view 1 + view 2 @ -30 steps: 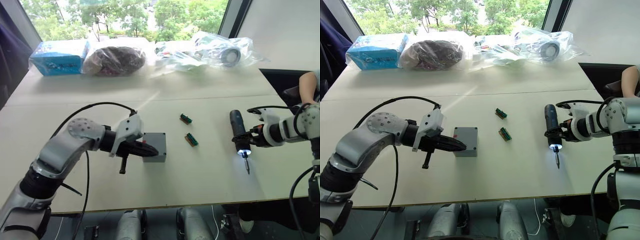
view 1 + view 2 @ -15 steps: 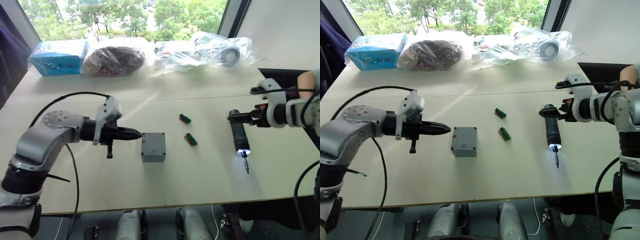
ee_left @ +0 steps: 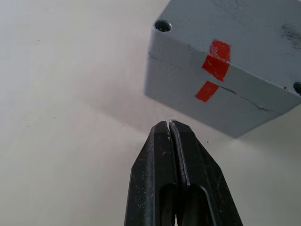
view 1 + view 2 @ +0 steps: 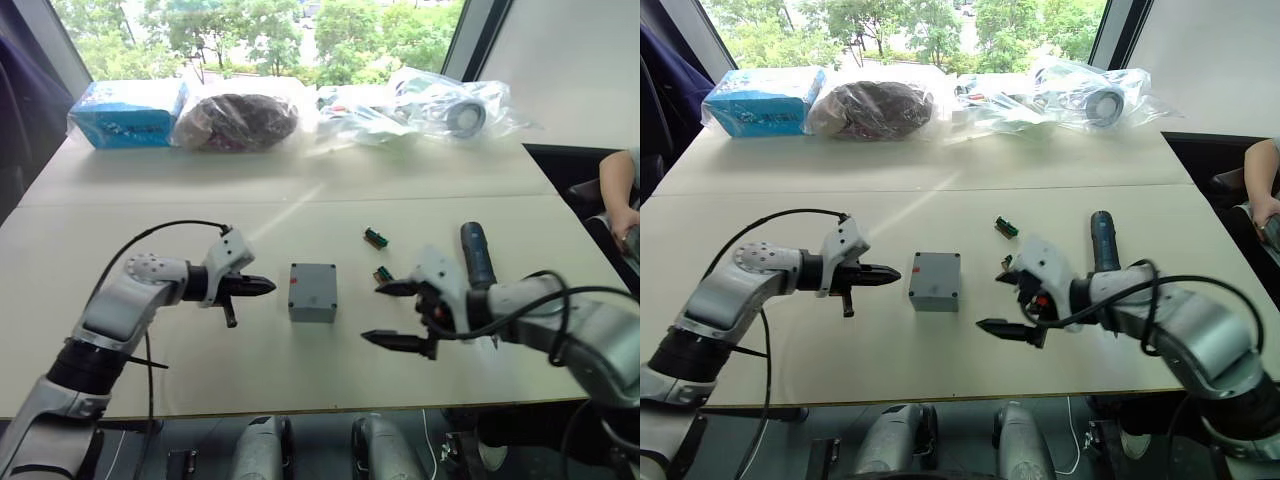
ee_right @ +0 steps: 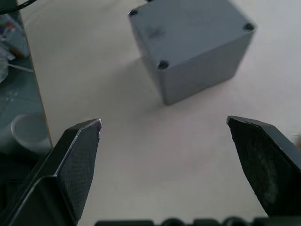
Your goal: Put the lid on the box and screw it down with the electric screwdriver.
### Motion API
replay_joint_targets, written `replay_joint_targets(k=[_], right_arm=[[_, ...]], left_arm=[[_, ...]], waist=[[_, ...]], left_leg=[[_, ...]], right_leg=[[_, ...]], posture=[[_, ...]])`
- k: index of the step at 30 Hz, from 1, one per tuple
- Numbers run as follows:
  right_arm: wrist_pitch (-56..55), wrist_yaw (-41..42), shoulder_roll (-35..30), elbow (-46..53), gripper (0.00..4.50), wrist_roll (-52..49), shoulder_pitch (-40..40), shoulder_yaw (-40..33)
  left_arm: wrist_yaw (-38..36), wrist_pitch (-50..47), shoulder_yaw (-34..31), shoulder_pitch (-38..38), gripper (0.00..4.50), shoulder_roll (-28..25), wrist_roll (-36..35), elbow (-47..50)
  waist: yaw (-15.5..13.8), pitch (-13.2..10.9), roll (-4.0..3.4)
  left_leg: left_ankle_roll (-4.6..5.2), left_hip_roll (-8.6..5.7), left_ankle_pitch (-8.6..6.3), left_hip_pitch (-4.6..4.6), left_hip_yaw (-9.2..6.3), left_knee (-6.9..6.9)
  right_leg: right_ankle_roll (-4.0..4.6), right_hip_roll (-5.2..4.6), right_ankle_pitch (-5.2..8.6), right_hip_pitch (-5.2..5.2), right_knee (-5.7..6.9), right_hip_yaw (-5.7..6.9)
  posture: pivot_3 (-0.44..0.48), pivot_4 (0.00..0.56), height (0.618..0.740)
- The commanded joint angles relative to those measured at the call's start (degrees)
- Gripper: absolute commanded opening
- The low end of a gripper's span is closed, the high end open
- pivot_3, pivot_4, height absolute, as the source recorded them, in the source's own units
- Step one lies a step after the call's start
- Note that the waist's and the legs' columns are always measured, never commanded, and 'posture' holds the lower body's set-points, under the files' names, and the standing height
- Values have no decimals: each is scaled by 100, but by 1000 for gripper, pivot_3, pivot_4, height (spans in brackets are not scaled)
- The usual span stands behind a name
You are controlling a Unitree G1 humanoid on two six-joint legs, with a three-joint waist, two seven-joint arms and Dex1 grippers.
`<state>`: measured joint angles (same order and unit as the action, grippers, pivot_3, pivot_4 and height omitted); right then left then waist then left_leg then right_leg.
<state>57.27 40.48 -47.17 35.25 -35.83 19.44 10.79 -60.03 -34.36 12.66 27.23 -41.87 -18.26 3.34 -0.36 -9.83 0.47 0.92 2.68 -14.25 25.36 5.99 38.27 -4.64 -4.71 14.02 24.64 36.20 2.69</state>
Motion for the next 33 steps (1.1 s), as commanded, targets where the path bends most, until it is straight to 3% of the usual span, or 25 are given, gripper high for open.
replay_joint_targets(k=[1, 9, 21, 28, 33], right_arm=[[-291, -138, 301, -231, 4414, 320, 117, 176], [-255, -137, 992, -550, 4414, 547, 355, 711], [813, -283, 1209, 127, 4414, -280, 307, 145], [334, -105, 305, 287, 4414, 129, 313, -207], [-551, -42, 486, -652, 4414, 678, 536, -17]], left_arm=[[-84, 154, 23, 148, 0, 19, 118, 100], [-339, 430, 223, 589, 0, 359, 317, -400], [-431, 1410, 440, 1445, 0, 1056, 985, -1956], [-654, 1338, 231, 997, 0, 336, 1077, -1539], [-987, 236, -34, 87, 0, -78, 320, -130]], waist=[[-9, 0, 0], [-40, 2, 3], [-31, 3, 6], [-10, 3, 6], [2, 2, 9]], left_leg=[[0, 0, 0, 0, 0, 0], [-3, 1, 3, -1, 2, 2], [-2, -1, 3, -1, 0, 8], [-2, 2, 2, -2, -6, 7], [-2, 5, 2, -2, -6, 5]], right_leg=[[0, 1, 0, 0, 1, 0], [-3, 6, -2, -3, 5, 6], [-6, 6, -3, -6, 12, 12], [-5, 4, -3, -4, 13, 12], [-5, 6, -3, -3, 15, 14]], posture=[[0, 150, 740], [0, 150, 740], [0, 150, 740], [0, 150, 740], [0, 150, 740]])
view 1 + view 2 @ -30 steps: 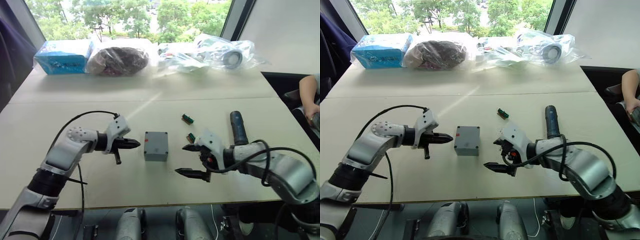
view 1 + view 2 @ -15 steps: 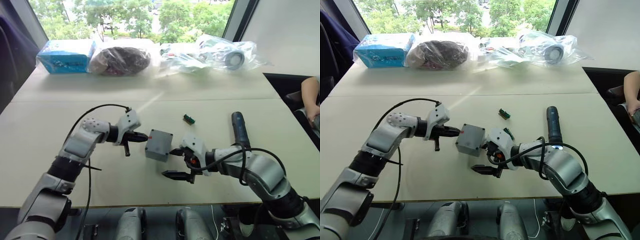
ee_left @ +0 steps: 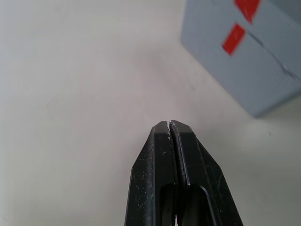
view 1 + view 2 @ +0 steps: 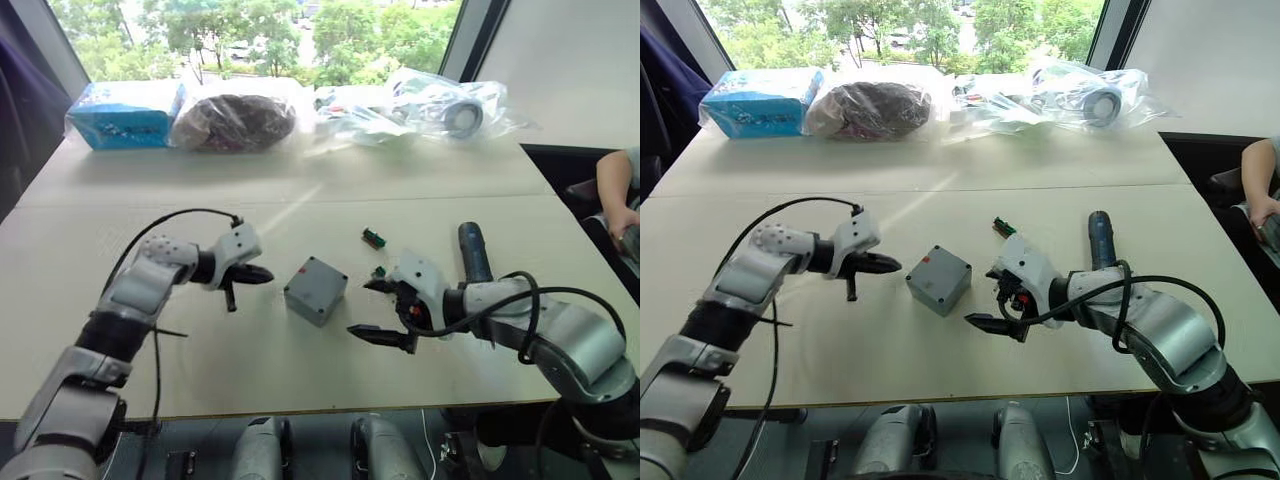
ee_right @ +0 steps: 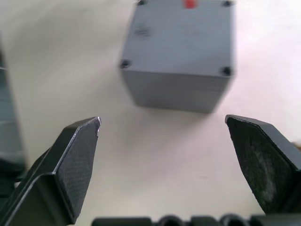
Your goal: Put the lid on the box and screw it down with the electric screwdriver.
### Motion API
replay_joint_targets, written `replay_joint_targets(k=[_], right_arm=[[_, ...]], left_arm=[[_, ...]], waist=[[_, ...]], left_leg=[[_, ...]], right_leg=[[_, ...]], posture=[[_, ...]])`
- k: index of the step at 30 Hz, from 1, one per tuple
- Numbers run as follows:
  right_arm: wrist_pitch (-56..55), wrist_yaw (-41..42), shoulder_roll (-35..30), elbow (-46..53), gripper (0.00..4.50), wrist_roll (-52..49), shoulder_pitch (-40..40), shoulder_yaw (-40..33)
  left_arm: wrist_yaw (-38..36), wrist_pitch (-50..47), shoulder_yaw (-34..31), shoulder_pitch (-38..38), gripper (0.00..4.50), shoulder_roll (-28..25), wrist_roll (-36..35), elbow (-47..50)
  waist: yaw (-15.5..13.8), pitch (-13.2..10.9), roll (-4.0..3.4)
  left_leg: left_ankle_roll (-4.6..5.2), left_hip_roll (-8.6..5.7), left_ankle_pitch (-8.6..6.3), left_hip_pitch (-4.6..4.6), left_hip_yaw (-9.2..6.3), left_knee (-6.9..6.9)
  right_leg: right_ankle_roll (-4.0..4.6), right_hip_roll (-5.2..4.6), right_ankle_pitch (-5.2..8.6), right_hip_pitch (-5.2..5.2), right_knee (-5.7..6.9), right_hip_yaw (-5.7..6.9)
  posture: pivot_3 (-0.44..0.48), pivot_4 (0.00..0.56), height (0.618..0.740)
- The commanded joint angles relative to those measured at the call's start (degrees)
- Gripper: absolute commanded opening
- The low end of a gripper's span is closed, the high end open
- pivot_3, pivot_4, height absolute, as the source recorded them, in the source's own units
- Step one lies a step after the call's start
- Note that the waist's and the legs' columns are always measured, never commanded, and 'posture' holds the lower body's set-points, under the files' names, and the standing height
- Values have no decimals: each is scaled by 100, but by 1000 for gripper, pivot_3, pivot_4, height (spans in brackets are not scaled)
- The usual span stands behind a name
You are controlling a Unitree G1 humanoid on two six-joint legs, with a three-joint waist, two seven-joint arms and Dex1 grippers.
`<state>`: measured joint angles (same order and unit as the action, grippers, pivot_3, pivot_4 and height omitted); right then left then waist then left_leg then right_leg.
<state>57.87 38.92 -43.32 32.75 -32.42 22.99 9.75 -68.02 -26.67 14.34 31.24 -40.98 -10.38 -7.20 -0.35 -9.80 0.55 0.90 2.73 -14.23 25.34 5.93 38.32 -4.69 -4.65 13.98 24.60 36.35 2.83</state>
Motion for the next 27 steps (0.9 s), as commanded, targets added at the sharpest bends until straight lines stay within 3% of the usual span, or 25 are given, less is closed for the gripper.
replay_joint_targets(k=[1, 5, 9, 17, 27], right_arm=[[-826, 188, 95, -564, 4414, 504, 203, 220], [-1682, 579, 315, -1369, 4414, 1023, 382, 738], [-1929, 938, 483, -1643, 4414, 1086, 446, 845], [-1555, 1359, 418, -1094, 4414, 796, 160, 725], [-1030, 1057, 524, -426, 4414, 660, -268, 492]], left_arm=[[-184, -668, -222, -458, 0, -215, -539, 1167], [168, -1221, -251, -781, 0, -68, -786, 1883], [433, -1341, -227, -738, 0, 115, -788, 2008], [898, -1135, -198, -445, 0, 496, -604, 1658], [822, -938, -193, -263, 0, 524, -566, 1371]], waist=[[-6, 0, 0], [-43, 1, 3], [-33, 1, 4], [-36, 2, 4], [-34, 2, 5]], left_leg=[[0, 1, 0, -1, -1, 0], [0, -1, 0, 0, 0, 3], [-1, -4, 1, 0, 2, 7], [-3, -4, 2, -1, 3, 7], [-5, -3, 3, -1, 1, 7]], right_leg=[[0, -1, 0, 0, 0, -1], [2, -5, 1, -4, -2, -1], [1, -3, 1, -6, -1, -1], [-1, -1, 0, -7, 2, 1], [0, -1, 0, -7, 4, 4]], posture=[[0, 150, 740], [0, 150, 740], [0, 150, 740], [0, 150, 740], [0, 150, 740]])
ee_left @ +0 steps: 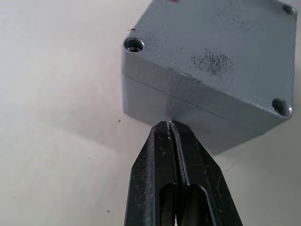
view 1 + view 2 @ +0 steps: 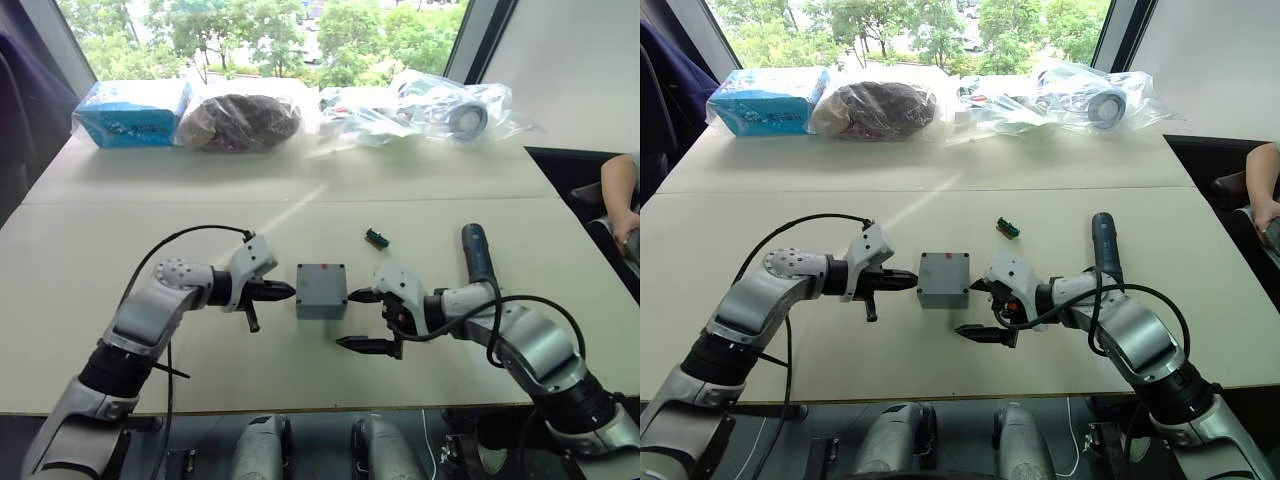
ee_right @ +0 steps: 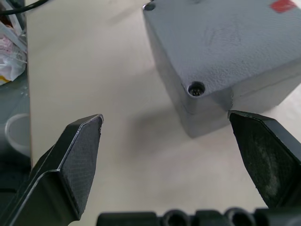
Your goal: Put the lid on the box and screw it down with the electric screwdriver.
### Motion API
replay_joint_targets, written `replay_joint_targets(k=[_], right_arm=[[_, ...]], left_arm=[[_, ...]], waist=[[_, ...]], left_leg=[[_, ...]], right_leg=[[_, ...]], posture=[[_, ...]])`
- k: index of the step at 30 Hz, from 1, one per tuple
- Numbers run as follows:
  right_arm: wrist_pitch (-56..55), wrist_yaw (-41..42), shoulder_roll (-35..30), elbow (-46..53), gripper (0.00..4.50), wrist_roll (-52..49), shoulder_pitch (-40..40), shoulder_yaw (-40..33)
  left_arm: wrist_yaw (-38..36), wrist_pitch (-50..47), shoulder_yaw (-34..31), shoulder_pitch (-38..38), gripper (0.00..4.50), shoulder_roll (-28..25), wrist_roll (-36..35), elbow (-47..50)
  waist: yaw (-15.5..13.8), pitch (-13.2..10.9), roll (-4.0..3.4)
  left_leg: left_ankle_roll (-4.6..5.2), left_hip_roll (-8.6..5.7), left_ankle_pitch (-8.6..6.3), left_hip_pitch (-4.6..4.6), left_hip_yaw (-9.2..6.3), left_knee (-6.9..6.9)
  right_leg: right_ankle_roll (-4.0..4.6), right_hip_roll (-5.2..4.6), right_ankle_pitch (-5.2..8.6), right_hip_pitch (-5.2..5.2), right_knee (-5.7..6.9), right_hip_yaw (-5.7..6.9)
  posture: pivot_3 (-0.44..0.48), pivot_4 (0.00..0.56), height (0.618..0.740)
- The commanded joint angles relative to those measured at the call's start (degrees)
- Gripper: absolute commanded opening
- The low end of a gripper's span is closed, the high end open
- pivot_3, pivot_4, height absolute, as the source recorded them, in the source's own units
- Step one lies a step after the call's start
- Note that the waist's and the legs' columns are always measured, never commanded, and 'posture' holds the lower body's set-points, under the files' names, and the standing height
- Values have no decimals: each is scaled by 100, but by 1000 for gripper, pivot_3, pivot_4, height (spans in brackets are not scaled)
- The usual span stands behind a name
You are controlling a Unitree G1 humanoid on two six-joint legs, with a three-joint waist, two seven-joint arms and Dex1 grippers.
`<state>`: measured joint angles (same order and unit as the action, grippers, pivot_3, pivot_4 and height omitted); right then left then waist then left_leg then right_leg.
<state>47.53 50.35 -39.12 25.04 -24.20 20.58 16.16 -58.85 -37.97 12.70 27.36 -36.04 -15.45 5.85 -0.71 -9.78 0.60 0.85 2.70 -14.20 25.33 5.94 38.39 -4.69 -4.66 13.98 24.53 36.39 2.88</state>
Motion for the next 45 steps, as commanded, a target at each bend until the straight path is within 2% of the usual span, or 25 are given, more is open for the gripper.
replay_joint_targets(k=[1, 6, 10, 13, 15, 17, 22, 28, 34, 42, 45], right_arm=[[12, -122, 114, 351, 4414, -155, -43, -164], [-92, -223, 71, 308, 4414, -45, -34, -259], [-61, -57, -383, 317, 4414, -309, 112, -1089], [98, -79, -408, 106, 4414, -724, 256, -1753], [-148, -117, -348, -479, 4414, -644, 415, -1950], [-490, -275, -181, -1124, 4414, -341, 604, -1849], [-1804, -457, 357, -3103, 4414, 624, 1255, -1287], [-2887, -496, 873, -5007, 2889, 1219, 1979, -1062], [-3455, -489, 1156, -5971, 2889, 1467, 2412, -1117], [-3651, -434, 1289, -6348, 2889, 1545, 2604, -1186], [-3666, -418, 1349, -6360, 2152, 1550, 2594, -1194]], left_arm=[[-102, 210, -20, 132, 0, 28, -55, 54], [-223, 194, -9, 98, 0, -59, -95, 129], [-646, 79, -195, 8, 0, -573, -230, 291], [-786, -1, -406, 78, 0, -831, -400, 261], [-769, -347, -746, 324, 0, -792, -799, 190], [-737, -564, -928, 518, 0, -715, -1058, 186], [-580, -662, -866, 727, 0, -639, -1127, 367], [-346, -795, -850, 700, 0, -510, -1212, 576], [-216, -856, -863, 658, 0, -518, -1275, 662], [-167, -827, -827, 627, 0, -507, -1253, 645], [-172, -780, -804, 613, 0, -509, -1216, 611]], waist=[[0, 0, 0], [-2, 0, 0], [1, 0, 0], [2, 0, 0], [0, 0, 1], [-6, 1, 5], [25, 1, 4], [66, -1, 2], [92, -1, 2], [152, -1, 2], [153, -1, 2]], left_leg=[[0, 0, 0, 0, 0, 0], [0, 0, 0, 0, 1, 0], [0, 0, 0, 1, 1, 0], [-1, 1, 0, -1, 0, 0], [-1, 2, 0, -2, -2, -1], [-1, 1, 0, -1, -1, 0], [-1, -4, 1, -2, 3, 5], [-34, -4, 21, -2, 2, 3], [-41, -3, 24, -3, -1, 2], [-49, -2, 29, -6, -1, -2], [-50, -2, 30, -6, 0, -4]], right_leg=[[0, 0, 0, 0, 0, 0], [0, 0, 0, 0, 0, 0], [0, 0, 0, 1, 0, 0], [0, 0, 0, 1, 0, 0], [0, 1, 0, 0, 0, 0], [0, 1, 0, -3, 0, 4], [-1, 1, 0, -7, 0, 2], [-2, 2, -1, 0, 14, 3], [-1, 1, 0, 0, 24, 3], [-1, 1, 0, 2, 30, 3], [-2, 1, 0, 3, 32, 3]], posture=[[0, 150, 740], [0, 150, 740], [0, 150, 740], [0, 150, 740], [0, 150, 740], [0, 150, 740], [0, 150, 740], [0, 150, 740], [0, 150, 740], [0, 150, 740], [0, 150, 740]])
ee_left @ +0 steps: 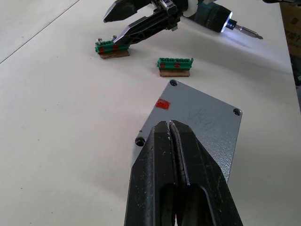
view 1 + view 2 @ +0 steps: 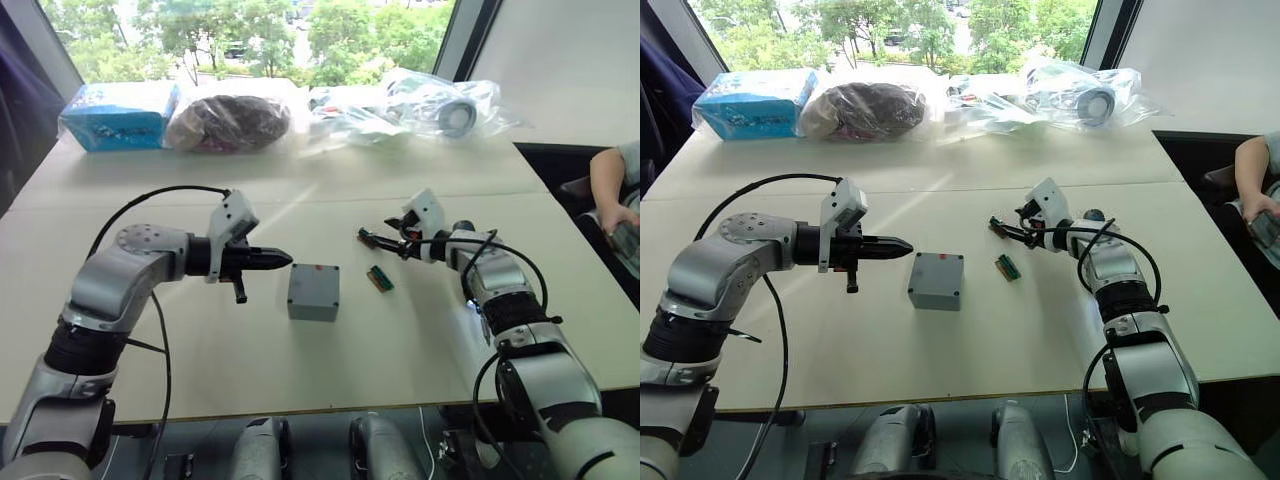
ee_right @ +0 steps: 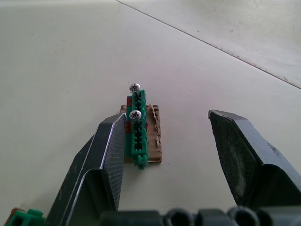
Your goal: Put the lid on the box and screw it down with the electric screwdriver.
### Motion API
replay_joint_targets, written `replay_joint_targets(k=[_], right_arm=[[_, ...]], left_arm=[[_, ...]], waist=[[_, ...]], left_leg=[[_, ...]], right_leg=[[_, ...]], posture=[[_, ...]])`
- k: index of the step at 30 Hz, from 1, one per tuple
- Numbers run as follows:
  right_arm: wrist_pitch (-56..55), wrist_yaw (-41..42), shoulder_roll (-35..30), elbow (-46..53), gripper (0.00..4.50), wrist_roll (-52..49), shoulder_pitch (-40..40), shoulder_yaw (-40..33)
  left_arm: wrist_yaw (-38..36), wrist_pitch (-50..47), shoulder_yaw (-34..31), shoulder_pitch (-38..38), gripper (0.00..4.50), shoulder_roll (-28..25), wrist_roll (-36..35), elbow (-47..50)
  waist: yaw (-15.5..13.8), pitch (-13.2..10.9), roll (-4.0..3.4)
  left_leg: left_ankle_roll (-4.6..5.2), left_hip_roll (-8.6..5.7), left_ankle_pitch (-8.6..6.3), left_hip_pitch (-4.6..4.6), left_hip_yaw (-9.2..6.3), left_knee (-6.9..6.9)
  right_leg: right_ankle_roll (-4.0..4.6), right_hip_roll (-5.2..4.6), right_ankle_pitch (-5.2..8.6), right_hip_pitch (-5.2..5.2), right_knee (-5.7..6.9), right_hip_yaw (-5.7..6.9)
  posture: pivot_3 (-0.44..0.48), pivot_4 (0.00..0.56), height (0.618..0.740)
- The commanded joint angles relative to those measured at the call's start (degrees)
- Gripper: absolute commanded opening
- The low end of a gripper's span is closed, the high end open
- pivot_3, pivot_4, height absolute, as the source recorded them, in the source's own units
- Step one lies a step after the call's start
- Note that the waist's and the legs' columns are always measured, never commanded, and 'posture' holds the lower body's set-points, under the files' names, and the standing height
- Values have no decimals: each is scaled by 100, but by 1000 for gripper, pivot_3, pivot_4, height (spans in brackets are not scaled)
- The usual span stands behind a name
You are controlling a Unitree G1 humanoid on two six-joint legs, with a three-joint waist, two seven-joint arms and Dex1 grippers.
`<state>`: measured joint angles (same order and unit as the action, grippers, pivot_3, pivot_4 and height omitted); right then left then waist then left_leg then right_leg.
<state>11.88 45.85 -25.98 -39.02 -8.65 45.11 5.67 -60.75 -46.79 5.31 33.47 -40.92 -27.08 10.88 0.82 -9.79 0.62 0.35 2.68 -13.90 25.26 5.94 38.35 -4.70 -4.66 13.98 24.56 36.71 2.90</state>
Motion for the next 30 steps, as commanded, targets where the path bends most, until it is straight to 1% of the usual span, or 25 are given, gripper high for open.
replay_joint_targets(k=[1, 2, 3, 4, 5, 6, 15, 24, 27, 29, 30], right_arm=[[-98, 34, 52, 61, 1838, -1, 131, -147], [-84, 57, 71, 87, 1458, -11, 114, -150], [-83, 70, 83, 113, 900, -7, 94, -143], [-76, 80, 94, 140, 617, -5, 75, -138], [-59, 119, 105, 167, 200, -26, 57, -145], [-50, 148, 108, 193, 41, -31, 42, -143], [80, 182, 64, 471, 41, -82, -5, -250], [640, 36, 17, 1408, 41, -400, -262, -661], [889, -45, 11, 2040, 41, -541, -435, -748], [1127, -14, 1, 2703, 41, -681, -656, -736], [1361, -10, 16, 3242, 41, -816, -851, -702]], left_arm=[[15, 110, -61, 1, 0, -22, -47, 102], [13, 117, -58, -3, 0, -23, -41, 97], [12, 127, -55, -7, 0, -26, -33, 93], [11, 131, -54, -9, 0, -27, -30, 91], [15, 131, -52, -9, 0, -25, -27, 93], [18, 133, -49, -10, 0, -25, -24, 95], [18, 213, -34, -48, 0, -37, 8, 68], [-16, 244, -25, -48, 0, -42, 17, 6], [-62, 219, -29, -48, 0, -75, -13, 23], [-168, 165, -21, -72, 0, -169, -54, 78], [-270, 133, -7, -110, 0, -265, -83, 138]], waist=[[-5, 0, 0], [-8, 0, 0], [-10, 0, 0], [-10, 0, 0], [-10, 0, 0], [-9, 0, 0], [-5, 0, 0], [-8, 0, 0], [-13, 0, -1], [-12, 0, -1], [-11, 0, -1]], left_leg=[[0, 0, 0, 0, 0, 0], [0, 0, 0, 0, 0, 0], [-1, 0, 0, 0, 0, 0], [-1, 0, 0, 0, 0, 0], [-1, 0, 1, 0, 1, 0], [-1, 0, 1, 0, 1, 0], [-1, 0, 1, 0, 0, 0], [-1, 0, 1, -1, 0, 0], [-1, 0, 1, -1, 0, 0], [-1, 1, 1, 0, 0, 0], [-1, 2, 1, 0, 0, 0]], right_leg=[[0, 0, 0, 0, 0, 0], [0, 0, 0, 0, 1, 0], [0, -1, 0, 0, 1, 0], [0, -1, 0, 0, 1, 0], [0, -1, 0, 0, 1, 0], [0, -1, 0, 0, 1, -1], [0, -1, 0, 0, 2, -1], [0, -1, 0, 1, 4, 0], [0, -1, 0, 1, 5, 0], [0, -1, 0, 2, 6, -1], [0, -1, 0, 3, 7, -1]], posture=[[0, 150, 740], [0, 150, 740], [0, 150, 740], [0, 150, 740], [0, 150, 740], [0, 150, 740], [0, 150, 740], [0, 150, 740], [0, 150, 740], [0, 150, 740], [0, 150, 740]])
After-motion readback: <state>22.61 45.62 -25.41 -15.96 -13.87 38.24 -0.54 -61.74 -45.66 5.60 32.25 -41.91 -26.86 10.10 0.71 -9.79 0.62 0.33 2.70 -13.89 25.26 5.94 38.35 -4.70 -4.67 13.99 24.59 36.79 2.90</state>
